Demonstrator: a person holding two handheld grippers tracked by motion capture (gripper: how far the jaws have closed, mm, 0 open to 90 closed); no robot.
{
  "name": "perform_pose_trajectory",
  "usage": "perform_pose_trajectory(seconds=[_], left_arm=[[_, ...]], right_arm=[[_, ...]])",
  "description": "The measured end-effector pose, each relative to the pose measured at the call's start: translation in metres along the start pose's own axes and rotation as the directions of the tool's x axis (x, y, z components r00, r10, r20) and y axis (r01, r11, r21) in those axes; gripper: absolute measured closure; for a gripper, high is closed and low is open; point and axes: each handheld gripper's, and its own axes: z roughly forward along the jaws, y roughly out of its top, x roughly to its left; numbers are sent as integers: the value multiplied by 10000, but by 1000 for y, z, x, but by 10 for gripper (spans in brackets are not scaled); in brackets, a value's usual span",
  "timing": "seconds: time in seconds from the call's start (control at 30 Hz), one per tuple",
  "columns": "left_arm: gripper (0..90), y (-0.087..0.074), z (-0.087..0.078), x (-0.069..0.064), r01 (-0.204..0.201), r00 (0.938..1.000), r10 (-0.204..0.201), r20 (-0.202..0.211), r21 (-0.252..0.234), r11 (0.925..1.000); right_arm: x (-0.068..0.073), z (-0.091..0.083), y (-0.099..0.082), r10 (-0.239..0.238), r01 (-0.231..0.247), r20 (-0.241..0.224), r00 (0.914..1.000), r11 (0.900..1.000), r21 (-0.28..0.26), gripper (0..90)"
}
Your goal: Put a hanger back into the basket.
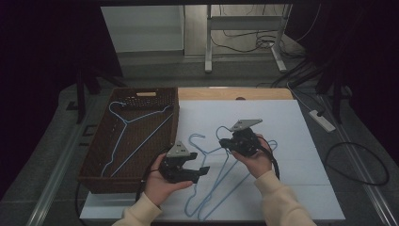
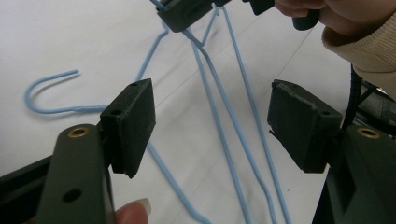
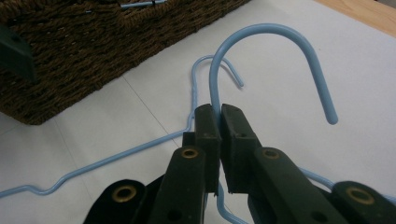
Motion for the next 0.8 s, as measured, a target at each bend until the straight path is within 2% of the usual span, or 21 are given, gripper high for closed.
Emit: perform_pose_trajectory(seconds=[0.2, 0.3, 0.37, 0.43, 0.6, 0.73, 0.8], left_arm=[[309, 0, 21, -11, -244, 9997, 239, 94, 535, 9983], [308, 0, 32, -15, -292, 9996, 297, -43, 823, 9962], [310, 0, 38, -18, -231, 9997, 224, 89, 929, 9954], [308, -1, 46, -21, -241, 9997, 246, -31, 1210, 9924], [314, -6, 66, -19, -61, 10000, 49, 75, 1640, 9864], [388, -9, 75, -15, 242, 9992, -295, 274, 1794, 9835], [498, -10, 79, -12, 354, 9972, -476, 571, 1985, 9795]], right_arm=[[0, -1, 0, -12, 12, -14, 10000, 10000, -65, 866], [1, -1, 0, -43, 43, -25, 10000, 10000, -84, 866], [2, -2, 0, -31, 31, -22, 10000, 10000, -95, 866], [2, -2, 0, -46, 46, -22, 10000, 9999, -118, 866], [2, -3, -1, -55, 55, 0, 10000, 9999, -126, 866], [2, -4, -1, -45, 45, 6, 10000, 9999, -165, 866], [2, -4, -1, -26, 26, -8, 10000, 9997, -223, 866]])
